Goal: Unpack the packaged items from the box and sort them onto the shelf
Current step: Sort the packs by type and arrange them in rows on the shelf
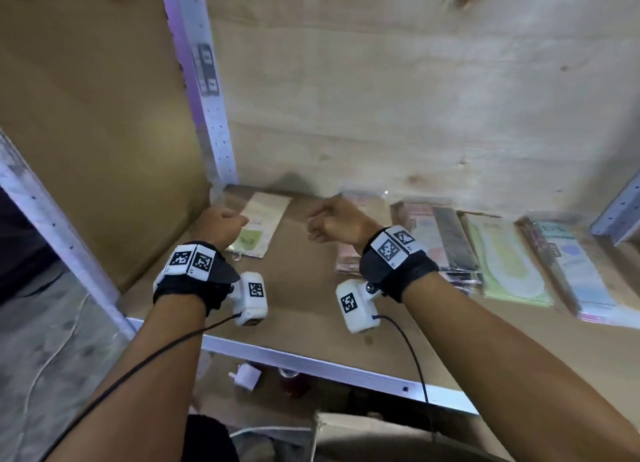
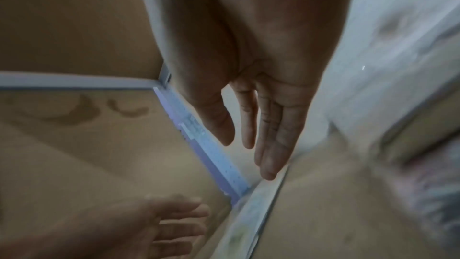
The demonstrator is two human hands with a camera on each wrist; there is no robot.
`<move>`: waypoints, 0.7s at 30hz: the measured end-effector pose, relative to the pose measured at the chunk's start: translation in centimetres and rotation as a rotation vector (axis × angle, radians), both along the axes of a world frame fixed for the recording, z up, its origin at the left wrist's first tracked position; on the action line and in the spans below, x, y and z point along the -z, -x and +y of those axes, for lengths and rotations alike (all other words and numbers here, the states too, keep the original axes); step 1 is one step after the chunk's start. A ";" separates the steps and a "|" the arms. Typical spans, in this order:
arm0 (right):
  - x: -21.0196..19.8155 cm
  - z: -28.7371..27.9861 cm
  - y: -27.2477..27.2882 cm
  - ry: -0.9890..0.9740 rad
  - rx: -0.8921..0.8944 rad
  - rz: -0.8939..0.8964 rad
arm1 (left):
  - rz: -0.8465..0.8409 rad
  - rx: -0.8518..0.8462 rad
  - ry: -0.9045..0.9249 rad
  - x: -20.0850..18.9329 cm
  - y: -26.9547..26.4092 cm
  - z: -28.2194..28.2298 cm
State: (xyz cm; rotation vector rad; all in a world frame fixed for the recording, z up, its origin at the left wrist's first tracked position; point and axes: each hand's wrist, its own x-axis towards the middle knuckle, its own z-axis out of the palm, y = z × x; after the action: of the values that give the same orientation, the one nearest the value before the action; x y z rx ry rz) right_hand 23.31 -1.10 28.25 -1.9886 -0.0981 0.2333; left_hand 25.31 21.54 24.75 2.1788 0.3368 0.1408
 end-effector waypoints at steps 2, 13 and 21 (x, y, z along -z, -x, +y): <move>1.0 2.8 -0.8 -0.018 -0.036 0.093 | 0.084 0.034 -0.043 0.9 -0.1 0.9; 4.3 6.6 -2.6 -0.154 0.140 0.288 | 0.243 0.006 0.210 2.0 0.2 2.0; 0.4 1.9 0.0 -0.339 0.101 0.136 | 0.117 0.041 0.604 -1.0 1.8 1.5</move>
State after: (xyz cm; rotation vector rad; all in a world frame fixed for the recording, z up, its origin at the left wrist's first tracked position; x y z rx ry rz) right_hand 23.33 0.82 27.83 -1.6312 0.0482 0.2673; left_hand 23.54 23.00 25.79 1.5956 0.3467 -0.1031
